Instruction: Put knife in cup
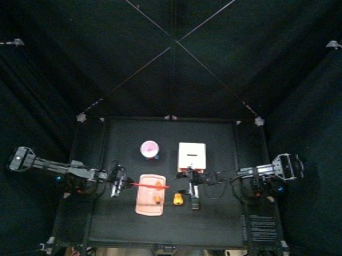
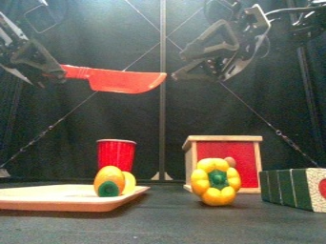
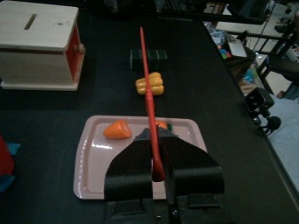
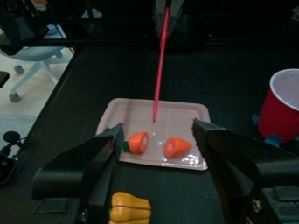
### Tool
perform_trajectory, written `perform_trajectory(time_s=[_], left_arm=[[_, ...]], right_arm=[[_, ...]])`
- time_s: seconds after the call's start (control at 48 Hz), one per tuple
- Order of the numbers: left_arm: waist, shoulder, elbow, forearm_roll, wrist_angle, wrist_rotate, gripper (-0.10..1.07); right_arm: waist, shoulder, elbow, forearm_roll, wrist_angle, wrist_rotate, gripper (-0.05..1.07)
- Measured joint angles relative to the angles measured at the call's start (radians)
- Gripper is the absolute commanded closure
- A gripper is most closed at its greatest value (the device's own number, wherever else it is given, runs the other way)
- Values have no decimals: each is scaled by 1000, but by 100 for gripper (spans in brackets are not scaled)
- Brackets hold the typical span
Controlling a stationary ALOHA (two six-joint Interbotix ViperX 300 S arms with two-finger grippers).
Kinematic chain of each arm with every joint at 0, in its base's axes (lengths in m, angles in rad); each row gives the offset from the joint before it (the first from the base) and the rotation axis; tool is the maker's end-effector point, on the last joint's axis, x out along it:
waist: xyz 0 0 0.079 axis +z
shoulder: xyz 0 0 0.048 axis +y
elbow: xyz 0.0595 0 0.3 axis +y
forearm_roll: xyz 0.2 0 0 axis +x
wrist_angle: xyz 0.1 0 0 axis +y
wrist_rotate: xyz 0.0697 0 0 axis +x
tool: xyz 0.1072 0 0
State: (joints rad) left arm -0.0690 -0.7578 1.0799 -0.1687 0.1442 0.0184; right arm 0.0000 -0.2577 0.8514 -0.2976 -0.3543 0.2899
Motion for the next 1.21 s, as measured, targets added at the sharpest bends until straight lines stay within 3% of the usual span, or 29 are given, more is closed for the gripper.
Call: perform_trajectory(time_s=[0.25, 0.417, 0.5, 0.583, 0.604, 0.812, 1.208], left_arm=[[140, -8, -179, -11, 288, 0, 69], [288, -20, -290, -11, 532, -3, 69], [350, -21, -307, -3, 597, -2, 69], [413, -17, -310, 8, 621, 3, 69], [466, -14, -310, 15, 629, 0, 69], [600, 46, -308, 6, 632, 0, 69], [621, 67, -295, -72, 630, 0, 69]], right_arm=[[9, -66, 63, 12, -2, 0, 8], [14, -117, 103, 17, -5, 0, 8], [14, -137, 117, 25, -9, 0, 8], [14, -152, 129, 28, -26, 0, 8], [14, -155, 130, 28, -29, 0, 8], [12, -155, 130, 25, -38, -5, 8], [11, -155, 132, 23, -40, -5, 8]])
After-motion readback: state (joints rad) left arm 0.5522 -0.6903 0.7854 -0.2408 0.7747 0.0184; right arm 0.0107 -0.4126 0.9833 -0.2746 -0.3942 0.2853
